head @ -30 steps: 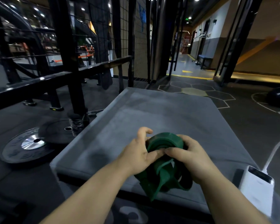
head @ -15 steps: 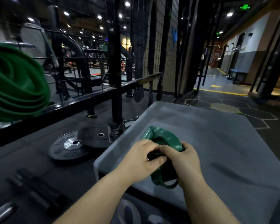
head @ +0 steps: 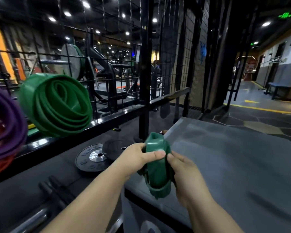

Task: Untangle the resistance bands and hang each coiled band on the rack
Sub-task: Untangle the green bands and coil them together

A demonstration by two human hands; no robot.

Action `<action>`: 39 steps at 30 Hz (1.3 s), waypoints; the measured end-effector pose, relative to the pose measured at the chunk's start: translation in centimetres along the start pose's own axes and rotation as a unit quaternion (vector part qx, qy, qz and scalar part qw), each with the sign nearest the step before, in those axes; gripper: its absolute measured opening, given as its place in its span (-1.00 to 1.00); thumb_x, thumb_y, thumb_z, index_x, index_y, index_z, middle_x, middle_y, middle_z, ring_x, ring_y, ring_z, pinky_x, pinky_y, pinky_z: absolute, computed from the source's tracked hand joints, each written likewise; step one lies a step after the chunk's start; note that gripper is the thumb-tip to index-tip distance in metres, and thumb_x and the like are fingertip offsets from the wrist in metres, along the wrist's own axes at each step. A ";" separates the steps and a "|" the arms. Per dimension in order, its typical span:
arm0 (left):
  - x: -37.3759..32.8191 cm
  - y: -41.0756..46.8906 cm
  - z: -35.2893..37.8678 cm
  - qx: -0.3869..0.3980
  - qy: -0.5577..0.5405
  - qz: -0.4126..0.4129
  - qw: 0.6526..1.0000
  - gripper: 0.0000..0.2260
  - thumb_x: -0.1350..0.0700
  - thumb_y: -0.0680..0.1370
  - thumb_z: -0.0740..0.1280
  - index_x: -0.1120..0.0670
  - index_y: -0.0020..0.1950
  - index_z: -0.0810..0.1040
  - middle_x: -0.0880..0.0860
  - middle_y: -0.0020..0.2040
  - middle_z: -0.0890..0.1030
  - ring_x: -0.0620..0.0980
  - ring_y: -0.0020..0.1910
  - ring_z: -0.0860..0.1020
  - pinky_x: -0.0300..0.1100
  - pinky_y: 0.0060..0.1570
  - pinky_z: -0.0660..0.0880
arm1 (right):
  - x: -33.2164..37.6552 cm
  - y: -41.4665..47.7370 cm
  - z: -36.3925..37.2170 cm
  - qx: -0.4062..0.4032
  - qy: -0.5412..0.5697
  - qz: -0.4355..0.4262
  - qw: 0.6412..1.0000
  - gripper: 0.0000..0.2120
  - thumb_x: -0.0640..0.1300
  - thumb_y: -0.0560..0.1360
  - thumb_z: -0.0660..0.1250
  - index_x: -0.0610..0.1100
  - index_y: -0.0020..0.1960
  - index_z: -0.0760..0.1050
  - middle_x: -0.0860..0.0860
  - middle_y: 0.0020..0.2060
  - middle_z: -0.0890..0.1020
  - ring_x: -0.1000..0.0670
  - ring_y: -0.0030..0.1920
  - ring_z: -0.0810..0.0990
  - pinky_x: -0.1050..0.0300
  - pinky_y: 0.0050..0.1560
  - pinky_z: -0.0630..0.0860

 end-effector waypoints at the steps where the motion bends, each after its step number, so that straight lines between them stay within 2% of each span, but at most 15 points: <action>1: 0.0 0.0 -0.4 0.008 -0.052 -0.005 0.999 -0.57 -0.10 0.28 0.58 0.11 0.03 0.65 0.05 -0.07 0.72 0.02 -0.06 0.69 -0.06 0.06 0.59 | 0.6 0.1 0.3 0.017 -0.018 -0.012 1.000 -0.72 -0.23 0.65 0.15 -0.15 0.11 0.64 -0.11 -0.07 0.73 -0.08 -0.01 0.71 0.04 0.02 0.60; 4: 0.3 0.1 -1.2 0.024 -0.159 -0.006 0.987 -0.49 -0.07 0.30 0.52 0.22 0.11 0.63 0.22 0.04 0.68 0.21 0.04 0.64 0.06 0.13 0.55 | 1.9 0.5 0.8 0.041 -0.057 -0.045 0.997 -0.78 -0.02 0.56 0.34 -0.13 0.01 0.69 -0.10 -0.08 0.73 -0.09 0.01 0.70 -0.03 0.10 0.59; 7: 0.6 0.1 -1.3 0.060 -0.216 0.016 0.974 -0.34 -0.17 0.24 0.57 0.24 0.17 0.62 0.28 0.11 0.63 0.28 0.10 0.60 0.15 0.23 0.49 | 2.6 0.9 0.9 0.026 -0.100 -0.068 0.992 -0.49 0.38 0.38 0.37 -0.06 -0.03 0.69 -0.16 -0.15 0.70 -0.12 -0.06 0.69 -0.17 0.08 0.60; 11: 0.3 0.6 -1.1 0.109 -0.242 0.037 0.963 -0.32 -0.19 0.13 0.64 0.17 0.11 0.66 0.21 0.01 0.67 0.15 -0.03 0.65 -0.02 -0.04 0.59 | 4.1 1.5 -0.1 -0.032 -0.126 -0.137 0.982 -0.62 0.20 0.21 0.53 -0.03 -0.22 0.48 0.12 -0.40 0.51 0.09 -0.35 0.51 0.20 -0.30 0.47; 14: 0.0 0.5 -0.9 0.143 -0.289 0.051 0.945 -0.39 -0.17 0.12 0.64 0.13 0.06 0.69 0.16 -0.02 0.68 0.09 -0.05 0.66 -0.05 -0.03 0.60 | 6.4 2.2 -2.3 -0.105 -0.249 -0.239 0.933 -0.52 0.29 0.11 0.53 0.14 -0.09 0.47 0.28 -0.20 0.53 0.26 -0.19 0.49 0.35 -0.20 0.39; 16: 0.1 0.6 -1.0 0.151 -0.302 0.064 0.939 -0.42 -0.16 0.25 0.57 0.11 0.17 0.66 0.16 0.10 0.64 0.09 0.12 0.60 0.02 0.24 0.49 | 8.3 2.9 -3.6 -0.024 -0.342 -0.278 0.897 -0.37 0.43 0.08 0.50 0.35 0.11 0.45 0.37 0.16 0.43 0.33 0.20 0.39 0.31 0.11 0.36; 19: -0.8 1.3 0.4 0.214 -0.287 0.090 0.929 -0.55 -0.16 0.47 0.41 0.08 0.24 0.61 0.02 0.09 0.67 -0.09 0.05 0.62 -0.21 0.09 0.51 | 9.2 3.9 -3.8 0.232 -0.411 -0.243 0.847 -0.24 0.30 0.16 0.54 0.45 0.32 0.34 0.41 0.43 0.23 0.36 0.47 0.07 0.30 0.38 0.13; 23: -0.9 1.7 1.8 0.212 -0.301 0.052 0.928 -0.48 -0.22 0.14 0.61 0.05 -0.04 0.72 0.02 -0.14 0.65 -0.10 -0.14 0.58 -0.24 -0.04 0.45 | 9.5 4.4 -3.0 0.284 -0.372 -0.213 0.858 -0.43 -0.04 0.30 0.62 0.15 0.25 0.53 0.21 0.20 0.58 0.23 0.23 0.53 0.30 0.17 0.47; 25: -0.8 1.5 2.0 0.224 -0.359 0.043 0.905 -0.42 -0.18 0.21 0.59 0.09 0.11 0.67 0.12 -0.02 0.57 0.02 -0.02 0.50 -0.10 0.10 0.34 | 9.8 4.4 -2.8 0.246 -0.387 -0.237 0.856 -0.56 -0.02 0.33 0.60 0.09 0.16 0.57 0.15 0.04 0.65 0.16 0.08 0.62 0.14 0.12 0.55; 28: -1.7 1.9 1.9 0.217 -0.352 0.063 0.908 -0.45 -0.14 0.38 0.49 0.14 0.25 0.55 0.11 -0.05 0.60 0.00 -0.09 0.58 -0.16 -0.04 0.46 | 9.9 4.4 -2.6 0.182 -0.434 -0.265 0.841 -0.55 0.06 0.29 0.53 0.15 0.16 0.54 0.20 0.06 0.59 0.16 0.15 0.54 0.08 0.18 0.50; 31: -2.4 2.5 1.3 0.151 -0.330 0.043 0.931 -0.50 -0.12 0.18 0.62 0.14 0.01 0.71 0.13 -0.16 0.69 0.03 -0.21 0.67 -0.13 -0.19 0.59 | 9.8 3.9 -2.6 0.053 -0.475 -0.297 0.826 -0.42 0.04 0.27 0.44 0.17 0.28 0.45 0.24 0.17 0.43 0.20 0.28 0.28 0.30 0.27 0.28; 33: -2.5 2.8 0.6 0.056 -0.312 0.002 0.949 -0.60 -0.09 0.15 0.59 0.13 -0.13 0.74 0.16 -0.14 0.70 0.08 -0.18 0.68 -0.06 -0.09 0.62 | 10.1 3.4 -3.1 -0.052 -0.421 -0.322 0.847 -0.64 -0.09 0.35 0.44 0.15 0.10 0.48 0.23 0.03 0.47 0.19 0.11 0.38 0.29 0.08 0.34; 35: -3.1 3.1 0.2 -0.038 -0.286 -0.036 0.957 -0.57 -0.08 0.17 0.58 0.12 -0.07 0.72 0.18 -0.04 0.70 0.15 -0.05 0.67 0.07 0.17 0.54 | 10.2 3.3 -3.2 -0.071 -0.312 -0.283 0.904 -0.92 -0.09 0.46 0.38 0.06 -0.16 0.50 0.15 -0.24 0.54 0.12 -0.16 0.50 0.10 -0.15 0.43; 37: -3.9 2.8 0.2 -0.098 -0.248 -0.067 0.961 -0.46 -0.17 0.18 0.55 0.12 0.04 0.67 0.16 -0.02 0.70 0.20 0.01 0.66 0.13 0.21 0.51 | 10.1 3.5 -2.0 -0.013 -0.341 -0.213 0.915 -0.72 0.23 0.48 0.28 0.03 -0.14 0.52 0.11 -0.23 0.58 0.06 -0.16 0.55 0.03 -0.15 0.47; 39: -4.5 2.8 -0.1 -0.144 -0.204 -0.076 0.965 -0.54 -0.20 0.30 0.50 0.09 0.03 0.65 0.13 -0.07 0.71 0.18 -0.04 0.66 0.09 0.10 0.56 | 9.9 4.0 -0.6 0.033 -0.465 -0.171 0.868 -0.41 0.51 0.31 0.16 0.08 0.06 0.49 0.14 -0.08 0.56 0.08 -0.06 0.55 0.10 -0.13 0.48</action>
Point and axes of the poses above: each hand's wrist, its own y-axis towards the middle knuckle, its own z-axis out of the palm, x = y × z, the point moved 3 cm from there along y, towards the middle knuckle
